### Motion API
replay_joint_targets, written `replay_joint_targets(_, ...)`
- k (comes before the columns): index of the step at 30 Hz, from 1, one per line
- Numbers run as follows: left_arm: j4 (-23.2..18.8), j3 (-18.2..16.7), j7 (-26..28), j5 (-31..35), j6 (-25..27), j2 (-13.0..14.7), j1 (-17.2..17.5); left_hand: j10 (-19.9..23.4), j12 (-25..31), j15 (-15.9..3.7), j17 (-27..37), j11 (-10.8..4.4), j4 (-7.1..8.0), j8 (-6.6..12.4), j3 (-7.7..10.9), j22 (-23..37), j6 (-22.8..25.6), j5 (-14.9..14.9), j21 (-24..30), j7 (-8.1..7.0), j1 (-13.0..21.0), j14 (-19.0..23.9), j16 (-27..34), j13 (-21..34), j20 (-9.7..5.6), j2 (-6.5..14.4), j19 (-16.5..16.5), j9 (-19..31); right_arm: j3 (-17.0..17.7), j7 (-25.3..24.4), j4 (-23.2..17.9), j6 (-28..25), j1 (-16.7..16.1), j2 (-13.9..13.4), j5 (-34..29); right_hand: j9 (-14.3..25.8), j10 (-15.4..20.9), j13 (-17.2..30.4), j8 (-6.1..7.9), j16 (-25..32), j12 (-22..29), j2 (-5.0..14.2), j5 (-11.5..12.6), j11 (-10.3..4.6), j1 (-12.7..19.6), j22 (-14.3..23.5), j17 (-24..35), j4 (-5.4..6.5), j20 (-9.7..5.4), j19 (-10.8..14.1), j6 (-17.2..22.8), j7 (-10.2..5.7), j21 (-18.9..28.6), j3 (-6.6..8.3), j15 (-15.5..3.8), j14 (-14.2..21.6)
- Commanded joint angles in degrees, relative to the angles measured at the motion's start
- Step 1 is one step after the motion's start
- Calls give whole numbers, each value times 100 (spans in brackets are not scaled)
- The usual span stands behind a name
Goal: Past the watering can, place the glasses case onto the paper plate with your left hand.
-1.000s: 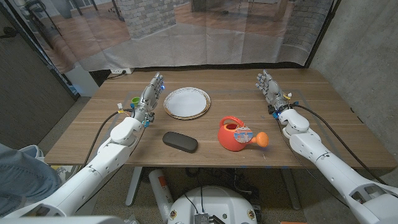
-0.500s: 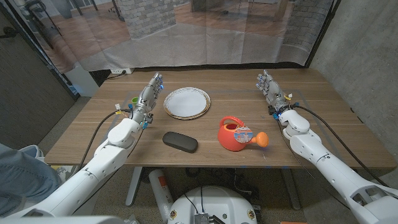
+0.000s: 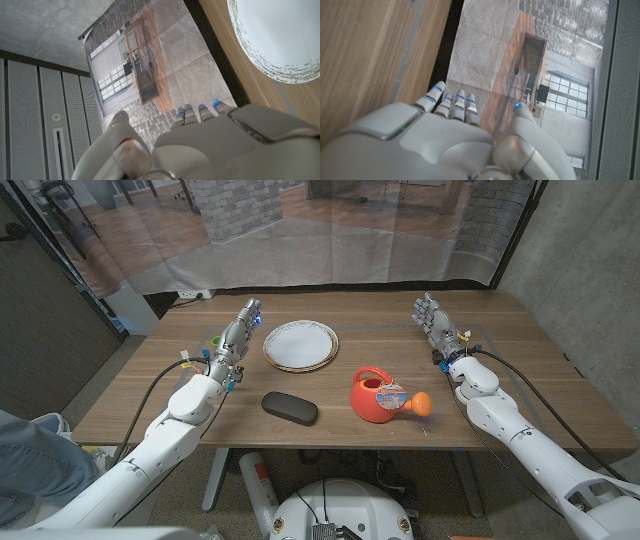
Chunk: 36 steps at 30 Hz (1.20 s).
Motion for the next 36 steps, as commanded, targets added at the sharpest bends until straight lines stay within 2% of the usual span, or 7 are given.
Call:
replay_joint_targets(1,-191,-96,25,116,-87,141,215,37,30,-23,18,22,-21,44,-21,20,42,-21,35,4,60,1,45,21,-45,11,-329,10,-20,-29,-33,-30,4,3,-33,25,45,19,37,51,28,7,-12,23,11,20,29,-51,-91,36,74,-7,-2,5,-17,59)
replay_joint_targets(36,-757,-359,307,586,-155,445,906,124,35,-50,19,-15,-31,42,-46,20,118,-41,40,-24,92,72,36,23,-4,31,-285,12,-21,-20,-118,-42,3,-79,-93,25,63,19,33,45,30,15,-15,27,19,22,28,-70,-92,69,75,-7,-55,-3,-17,70)
